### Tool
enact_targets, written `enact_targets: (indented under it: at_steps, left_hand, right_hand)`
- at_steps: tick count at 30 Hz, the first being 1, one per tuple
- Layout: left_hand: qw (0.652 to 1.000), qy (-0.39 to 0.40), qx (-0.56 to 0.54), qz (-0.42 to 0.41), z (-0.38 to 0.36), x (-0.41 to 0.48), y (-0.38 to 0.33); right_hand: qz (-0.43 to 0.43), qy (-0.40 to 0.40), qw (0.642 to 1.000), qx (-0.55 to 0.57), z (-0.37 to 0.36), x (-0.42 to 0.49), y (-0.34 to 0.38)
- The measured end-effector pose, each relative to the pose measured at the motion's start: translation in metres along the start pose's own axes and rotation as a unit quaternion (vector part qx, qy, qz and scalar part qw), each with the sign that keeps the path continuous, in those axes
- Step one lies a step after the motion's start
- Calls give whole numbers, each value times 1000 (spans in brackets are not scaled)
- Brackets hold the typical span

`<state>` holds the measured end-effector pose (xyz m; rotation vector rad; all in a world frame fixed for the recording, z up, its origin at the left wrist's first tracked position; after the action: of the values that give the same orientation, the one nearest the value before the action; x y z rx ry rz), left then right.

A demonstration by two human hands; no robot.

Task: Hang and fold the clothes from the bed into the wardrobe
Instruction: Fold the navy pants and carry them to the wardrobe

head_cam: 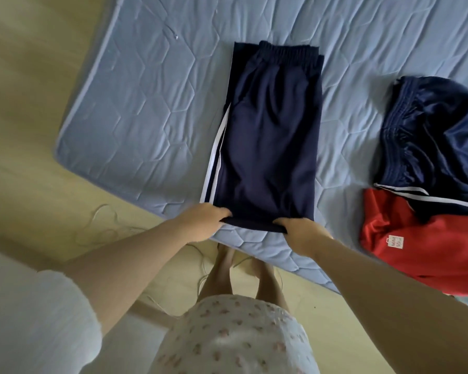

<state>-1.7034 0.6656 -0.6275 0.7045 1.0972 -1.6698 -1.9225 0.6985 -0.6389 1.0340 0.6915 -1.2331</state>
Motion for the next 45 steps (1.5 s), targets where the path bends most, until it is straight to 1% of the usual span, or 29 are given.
enact_targets:
  at_steps: [3, 8, 11, 13, 15, 17, 20, 23, 27, 29, 30, 31, 32, 34, 36, 37, 38, 40, 41, 42, 43, 44, 45]
  left_hand:
    - [997, 67, -31, -10, -13, -24, -2]
    - [980, 186, -67, 18, -35, -54, -7]
    - [967, 230, -92, 53, -39, -64, -8]
    - [963, 232, -114, 72, -31, -66, -10]
    - [972, 199, -108, 63, -14, -62, -14]
    - [986, 122, -110, 35, 11, -56, -16]
    - [981, 17, -192, -18, 56, -44, -17]
    - [978, -72, -184, -62, 97, -29, -21]
    - [959, -208, -174, -83, 143, 1, -25]
    - [935, -288, -191, -76, 162, 18, -25]
    - [920, -322, -208, -77, 168, 26, -25]
    - [905, -350, -229, -82, 170, 34, -26]
    - [892, -368, -250, -79, 170, 40, -26]
    - [880, -365, -303, -29, 157, 49, -23]
    - [874, -319, -362, 53, 134, 56, -17]
    - [868, -293, -391, 93, 120, 59, -12]
    - [854, -272, -423, 132, 107, 62, -7]
    - [807, -241, -504, 192, 81, 64, 1]
    - [784, -225, -542, 204, 68, 65, 4]
    - [771, -209, -565, 206, 57, 66, 4]
    - [772, -202, -567, 204, 48, 67, 5]
    - [783, -213, -551, 198, 42, 68, 4]
    - [797, -242, -522, 187, 40, 69, 3]
  right_hand:
    - [22, 57, 998, -11, -15, -19, 9]
    - [44, 146, 988, -17, -36, -53, 26]
    - [47, 182, 982, -4, -37, -70, 32]
    - [38, 185, 982, 12, -30, -74, 32]
    - [11, 146, 988, 39, -15, -72, 27]
    - [-29, 82, 995, 56, 4, -69, 18]
    - [-79, -2, 996, 49, 39, -64, 2]
    - [-112, -102, 986, 68, 81, -57, -11]
    - [-136, -257, 955, 56, 131, -40, -19]
    - [-139, -347, 926, 56, 147, -27, -21]
    - [-141, -387, 908, 81, 152, -20, -23]
    - [-146, -410, 892, 124, 155, -12, -26]
    - [-154, -411, 882, 173, 155, -5, -28]
    - [-189, -361, 880, 245, 145, 7, -35]
    - [-226, -281, 885, 296, 121, 18, -41]
    - [-231, -245, 881, 333, 108, 23, -44]
    - [-229, -214, 870, 380, 95, 28, -45]
    - [-218, -169, 835, 476, 77, 37, -42]
    - [-213, -155, 820, 508, 70, 42, -40]
    - [-211, -148, 813, 522, 65, 47, -38]
    - [-213, -148, 814, 519, 62, 51, -36]
    - [-219, -154, 821, 505, 59, 55, -35]
    - [-226, -162, 828, 486, 58, 57, -34]
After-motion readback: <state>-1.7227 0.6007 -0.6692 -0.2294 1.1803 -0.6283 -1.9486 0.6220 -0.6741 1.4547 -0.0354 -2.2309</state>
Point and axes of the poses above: each hand's wrist, its own x-axis towards the middle knuckle, its own z-axis out of the back of the hand, y = z × x, the point moved 1 cm from there along x, towards the middle knuckle, and after that the axes turned 8 degrees about -x, right-handed, at the moved point
